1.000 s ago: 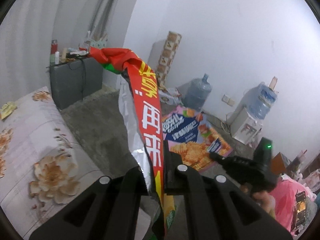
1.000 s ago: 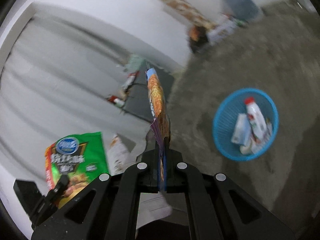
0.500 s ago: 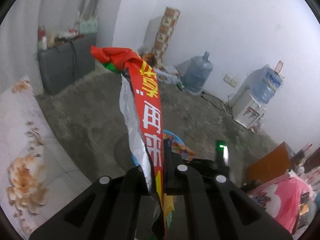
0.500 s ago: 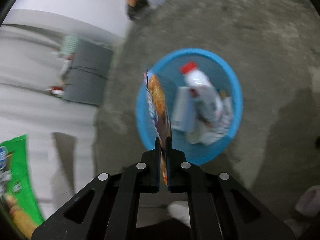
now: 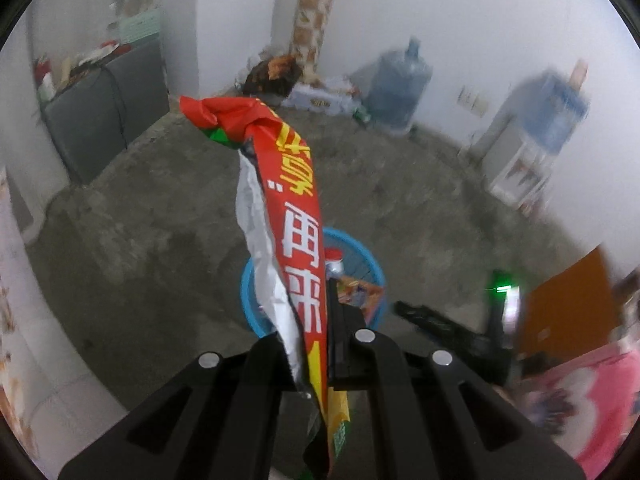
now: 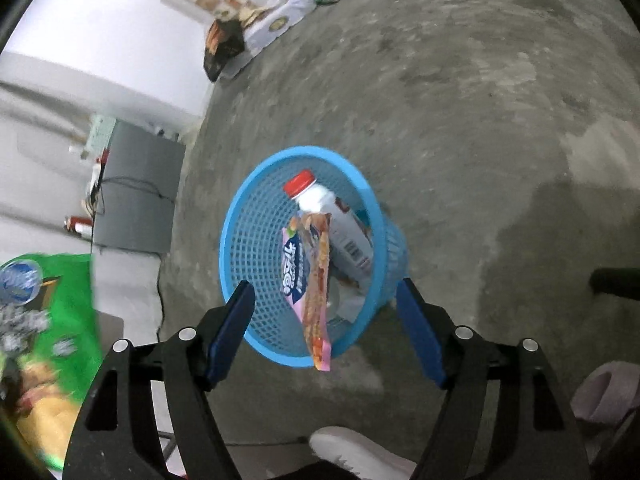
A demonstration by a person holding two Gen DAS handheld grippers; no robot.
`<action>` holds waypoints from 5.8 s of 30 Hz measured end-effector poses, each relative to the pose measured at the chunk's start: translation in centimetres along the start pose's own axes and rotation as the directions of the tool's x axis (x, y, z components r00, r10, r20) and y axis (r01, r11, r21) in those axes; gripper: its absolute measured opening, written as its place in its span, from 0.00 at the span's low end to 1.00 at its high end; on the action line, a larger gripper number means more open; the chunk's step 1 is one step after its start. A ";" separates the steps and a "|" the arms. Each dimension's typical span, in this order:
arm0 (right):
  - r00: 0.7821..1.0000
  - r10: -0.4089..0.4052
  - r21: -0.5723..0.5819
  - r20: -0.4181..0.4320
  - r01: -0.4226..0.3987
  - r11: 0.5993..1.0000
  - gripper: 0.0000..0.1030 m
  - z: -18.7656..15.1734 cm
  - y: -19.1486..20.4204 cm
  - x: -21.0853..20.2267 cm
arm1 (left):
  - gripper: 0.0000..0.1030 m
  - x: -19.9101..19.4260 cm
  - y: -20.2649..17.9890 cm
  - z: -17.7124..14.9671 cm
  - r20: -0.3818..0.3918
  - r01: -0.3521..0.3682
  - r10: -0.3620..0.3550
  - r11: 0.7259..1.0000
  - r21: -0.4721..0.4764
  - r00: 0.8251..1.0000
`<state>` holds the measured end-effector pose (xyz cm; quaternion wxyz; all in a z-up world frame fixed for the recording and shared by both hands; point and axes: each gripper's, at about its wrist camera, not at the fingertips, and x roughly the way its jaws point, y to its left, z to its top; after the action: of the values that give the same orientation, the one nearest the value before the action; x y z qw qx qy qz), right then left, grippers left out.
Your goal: Collect trash
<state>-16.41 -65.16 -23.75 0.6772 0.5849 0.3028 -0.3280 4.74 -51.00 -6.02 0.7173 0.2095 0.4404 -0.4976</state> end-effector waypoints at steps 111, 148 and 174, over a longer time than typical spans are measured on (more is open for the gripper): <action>0.962 0.032 -0.907 0.271 0.244 0.343 0.92 -30.0 20.8 -17.2 | 0.95 -27.0 12.6 -29.0 -0.032 -0.566 0.652 0.631 -0.530 0.757; 0.962 0.040 -0.906 0.271 0.240 0.348 0.92 -30.1 21.3 -17.2 | 0.95 -27.2 12.8 -29.3 -0.033 -0.569 0.656 0.628 -0.532 0.754; 0.961 0.040 -0.904 0.273 0.242 0.353 0.92 -30.8 21.6 -17.2 | 0.95 -27.1 12.8 -29.1 -0.034 -0.570 0.656 0.627 -0.530 0.754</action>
<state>-10.30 -30.92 -1.30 0.8985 0.0331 0.3836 -0.2106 0.70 -9.81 -0.25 0.9055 0.1085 0.3972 -0.1028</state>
